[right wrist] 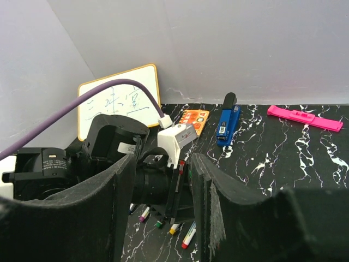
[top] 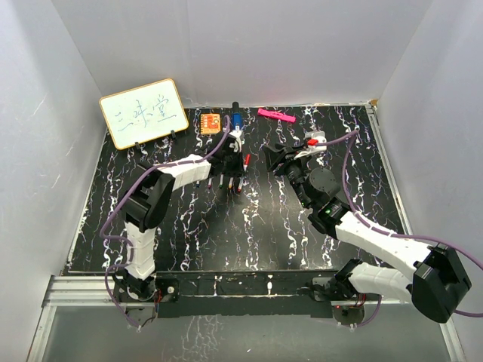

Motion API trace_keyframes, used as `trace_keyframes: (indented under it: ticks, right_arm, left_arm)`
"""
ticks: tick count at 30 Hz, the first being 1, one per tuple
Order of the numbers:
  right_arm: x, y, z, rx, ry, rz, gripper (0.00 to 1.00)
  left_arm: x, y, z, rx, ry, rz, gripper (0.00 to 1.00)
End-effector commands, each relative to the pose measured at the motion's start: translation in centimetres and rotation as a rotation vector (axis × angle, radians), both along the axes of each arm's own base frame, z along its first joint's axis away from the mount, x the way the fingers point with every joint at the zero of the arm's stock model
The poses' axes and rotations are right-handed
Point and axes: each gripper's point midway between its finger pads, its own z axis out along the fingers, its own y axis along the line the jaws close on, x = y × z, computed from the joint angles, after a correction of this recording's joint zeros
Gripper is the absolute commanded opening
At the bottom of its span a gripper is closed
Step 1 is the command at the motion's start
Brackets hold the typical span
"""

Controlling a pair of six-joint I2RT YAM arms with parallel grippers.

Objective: Insert the pens into the pen caps

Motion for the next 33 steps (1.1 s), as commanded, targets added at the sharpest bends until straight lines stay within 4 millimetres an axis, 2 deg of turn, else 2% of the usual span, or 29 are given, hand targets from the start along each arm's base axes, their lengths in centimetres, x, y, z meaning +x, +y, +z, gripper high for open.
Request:
trace_keyframes:
  ticks: [1,9,14,19,23,28,31,33]
  right_arm:
    - [-0.1,-0.1,1.2,0.040,-0.029,0.001,0.43]
    - [-0.2,0.1,0.9,0.042,-0.022,0.010,0.43]
    - [-0.1,0.2,0.6,0.036,-0.016,0.014,0.43]
    - [-0.1,0.1,0.6,0.038,-0.016,0.009,0.43]
    - [-0.2,-0.3,0.9,0.042,-0.025,-0.008,0.43]
    - [0.1,-1.3,0.9,0.030,-0.024,-0.062,0.44]
    - [0.5,-2.0,0.5,0.007,-0.018,-0.102,0.51]
    - [1.2,-3.1,0.1,0.003,-0.006,-0.143,0.56]
  left_arm:
    - [0.0,0.1,-0.7,0.022,0.042,0.017,0.00]
    - [-0.2,0.1,-2.0,0.030,0.073,0.031,0.12]
    - [-0.1,-0.1,-1.3,0.004,0.059,0.034,0.32]
    - [0.1,-0.6,-0.2,-0.022,0.047,0.026,0.36]
    - [0.2,-1.0,2.4,-0.069,0.009,0.020,0.36]
    - [0.5,-0.9,8.2,-0.123,-0.099,0.023,0.39]
    - [0.4,0.3,11.5,-0.129,-0.180,0.050,0.42]
    - [0.3,1.7,13.0,-0.118,-0.231,0.089,0.43]
